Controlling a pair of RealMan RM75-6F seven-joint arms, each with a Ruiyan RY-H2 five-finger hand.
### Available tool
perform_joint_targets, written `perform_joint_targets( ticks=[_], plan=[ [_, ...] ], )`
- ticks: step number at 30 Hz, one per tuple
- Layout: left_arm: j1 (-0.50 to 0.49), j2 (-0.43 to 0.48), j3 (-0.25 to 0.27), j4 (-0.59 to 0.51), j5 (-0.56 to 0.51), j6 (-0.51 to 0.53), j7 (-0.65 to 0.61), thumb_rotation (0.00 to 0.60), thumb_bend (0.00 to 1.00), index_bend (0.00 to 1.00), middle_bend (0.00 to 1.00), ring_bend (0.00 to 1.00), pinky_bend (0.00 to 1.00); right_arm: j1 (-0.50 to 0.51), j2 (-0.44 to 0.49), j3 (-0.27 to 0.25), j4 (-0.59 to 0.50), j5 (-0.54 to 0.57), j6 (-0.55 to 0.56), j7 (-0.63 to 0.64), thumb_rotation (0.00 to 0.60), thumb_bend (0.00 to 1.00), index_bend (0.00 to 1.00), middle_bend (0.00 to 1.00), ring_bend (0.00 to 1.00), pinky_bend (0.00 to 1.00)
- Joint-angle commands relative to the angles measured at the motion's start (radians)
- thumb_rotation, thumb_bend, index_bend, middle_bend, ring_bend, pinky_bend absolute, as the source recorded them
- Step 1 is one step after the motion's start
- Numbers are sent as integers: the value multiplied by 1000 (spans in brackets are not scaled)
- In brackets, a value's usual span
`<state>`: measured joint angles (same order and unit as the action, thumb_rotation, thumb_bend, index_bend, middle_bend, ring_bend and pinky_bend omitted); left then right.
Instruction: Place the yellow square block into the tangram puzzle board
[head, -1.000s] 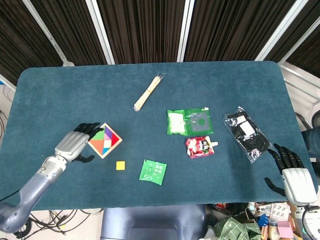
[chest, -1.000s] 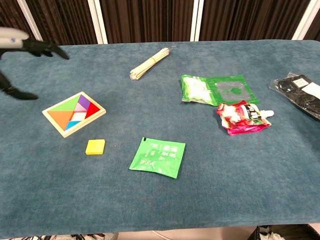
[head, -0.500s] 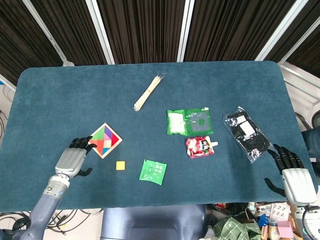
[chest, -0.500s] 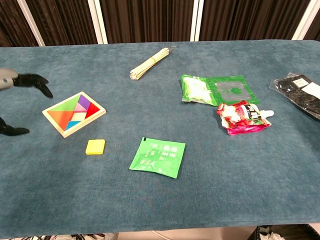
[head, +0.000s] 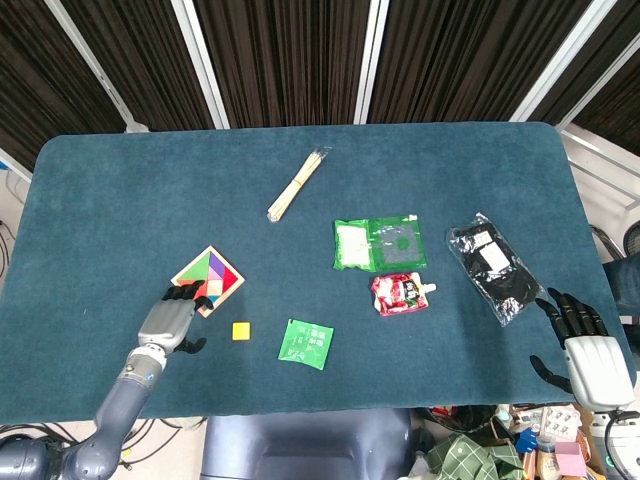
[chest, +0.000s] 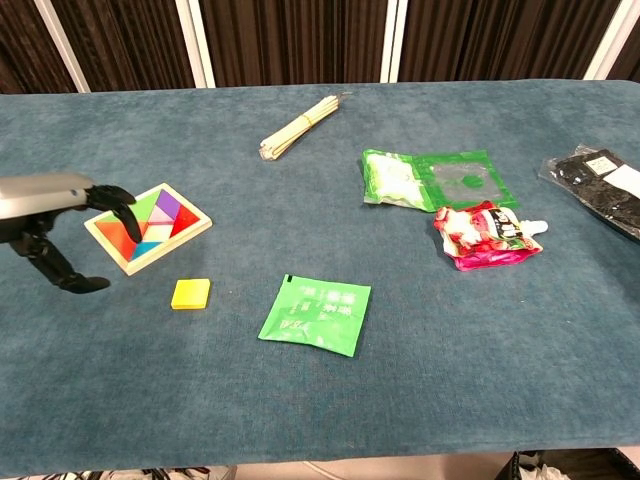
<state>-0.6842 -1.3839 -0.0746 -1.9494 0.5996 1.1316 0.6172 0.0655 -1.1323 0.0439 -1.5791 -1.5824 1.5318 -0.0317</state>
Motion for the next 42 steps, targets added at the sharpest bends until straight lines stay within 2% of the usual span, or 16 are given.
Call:
perform_joint_targets(
  ticks=[1, 14, 29, 42],
  plan=[
    [-38, -32, -29, 23, -48, -20, 19, 600, 315, 346, 0, 0, 0, 0, 0, 1, 0, 1, 1, 0, 600, 156, 147, 40, 72, 129],
    [-92, -127, -21, 82, -99, -17, 68, 600, 248, 368, 0, 0, 0, 0, 1, 2, 0, 6, -1, 4, 600, 156, 147, 40, 72, 128],
    [-95, -220, 14, 146, -7, 74, 115, 600, 244, 412, 0, 0, 0, 2, 2, 1, 0, 7, -7, 7, 600, 157, 147, 40, 72, 128],
    [-89, -257, 19, 170, 17, 93, 142, 600, 244, 431, 0, 0, 0, 3, 2, 1, -2, 10, -11, 10, 600, 157, 147, 40, 72, 129]
  ],
)
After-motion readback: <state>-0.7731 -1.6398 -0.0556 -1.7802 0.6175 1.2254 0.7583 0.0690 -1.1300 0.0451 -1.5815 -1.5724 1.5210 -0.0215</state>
